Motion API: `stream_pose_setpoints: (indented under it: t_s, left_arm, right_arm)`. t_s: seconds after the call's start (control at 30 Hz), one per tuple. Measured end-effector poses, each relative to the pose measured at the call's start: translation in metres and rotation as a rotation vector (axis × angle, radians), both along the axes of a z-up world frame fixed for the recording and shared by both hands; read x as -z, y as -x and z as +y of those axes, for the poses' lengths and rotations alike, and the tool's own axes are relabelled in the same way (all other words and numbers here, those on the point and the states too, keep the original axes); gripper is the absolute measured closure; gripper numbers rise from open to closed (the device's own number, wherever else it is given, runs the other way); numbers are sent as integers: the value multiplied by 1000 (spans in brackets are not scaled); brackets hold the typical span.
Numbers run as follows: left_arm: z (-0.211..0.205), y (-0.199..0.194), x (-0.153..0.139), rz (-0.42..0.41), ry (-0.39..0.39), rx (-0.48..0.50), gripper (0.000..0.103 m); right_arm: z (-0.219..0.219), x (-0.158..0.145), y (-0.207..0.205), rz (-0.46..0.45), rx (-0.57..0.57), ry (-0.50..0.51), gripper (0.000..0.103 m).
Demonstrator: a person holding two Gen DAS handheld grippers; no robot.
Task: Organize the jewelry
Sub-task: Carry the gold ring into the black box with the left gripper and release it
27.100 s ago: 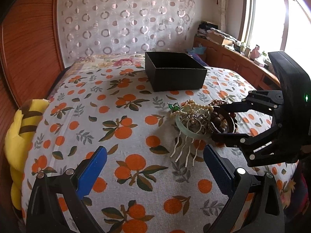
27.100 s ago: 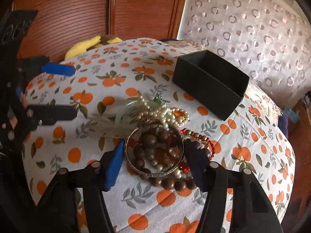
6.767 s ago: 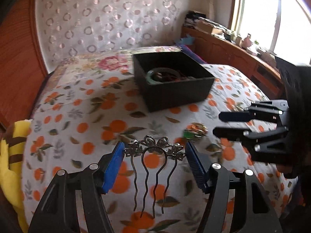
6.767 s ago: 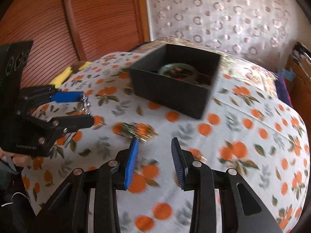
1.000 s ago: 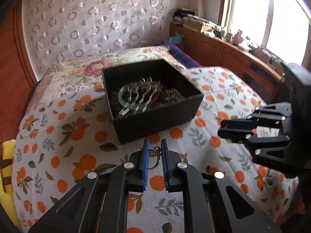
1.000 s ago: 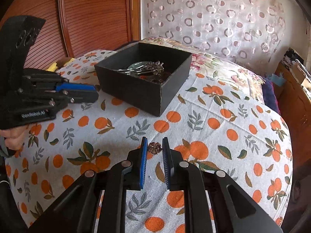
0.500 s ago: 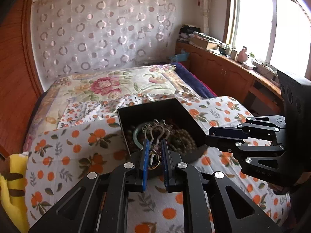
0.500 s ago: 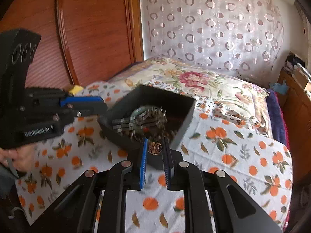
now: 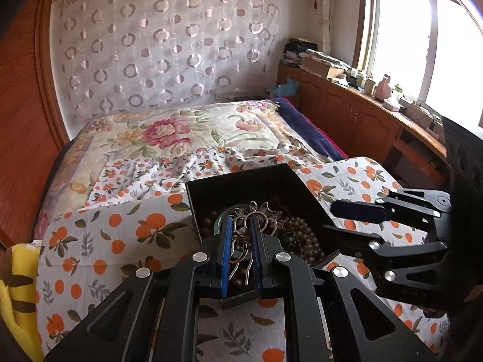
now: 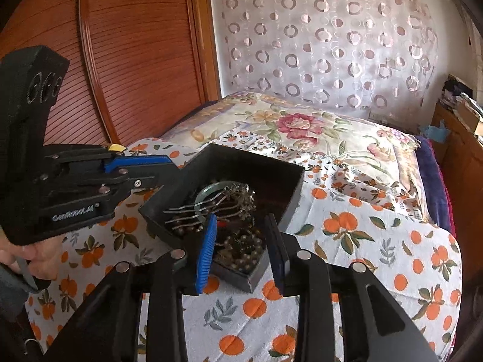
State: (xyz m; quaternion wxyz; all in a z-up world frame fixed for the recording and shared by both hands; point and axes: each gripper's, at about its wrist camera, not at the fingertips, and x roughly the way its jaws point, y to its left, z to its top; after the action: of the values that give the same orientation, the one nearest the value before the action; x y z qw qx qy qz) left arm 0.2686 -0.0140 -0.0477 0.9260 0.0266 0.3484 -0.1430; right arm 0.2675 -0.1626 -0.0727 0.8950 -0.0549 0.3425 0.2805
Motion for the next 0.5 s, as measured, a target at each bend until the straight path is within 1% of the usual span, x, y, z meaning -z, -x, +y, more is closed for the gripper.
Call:
stream_pose_setpoints:
  t_s: [0.33, 0.4, 0.47, 0.5]
  left_arm:
    - [-6, -5, -1, -10, -8, -8, 92]
    - [-5, -6, -2, -11, -7, -8, 87]
    - [-6, 0, -4, -21, -12, -10, 74]
    - [-6, 3, -5, -25, -13, -12, 72]
  right_arm:
    - [-20, 4, 14, 6, 56, -6, 67]
    - [-25, 5, 18, 6, 71, -8, 67]
    - [-29, 5, 23, 2, 85, -8, 67]
    - [-31, 5, 27, 0, 93, -9, 67]
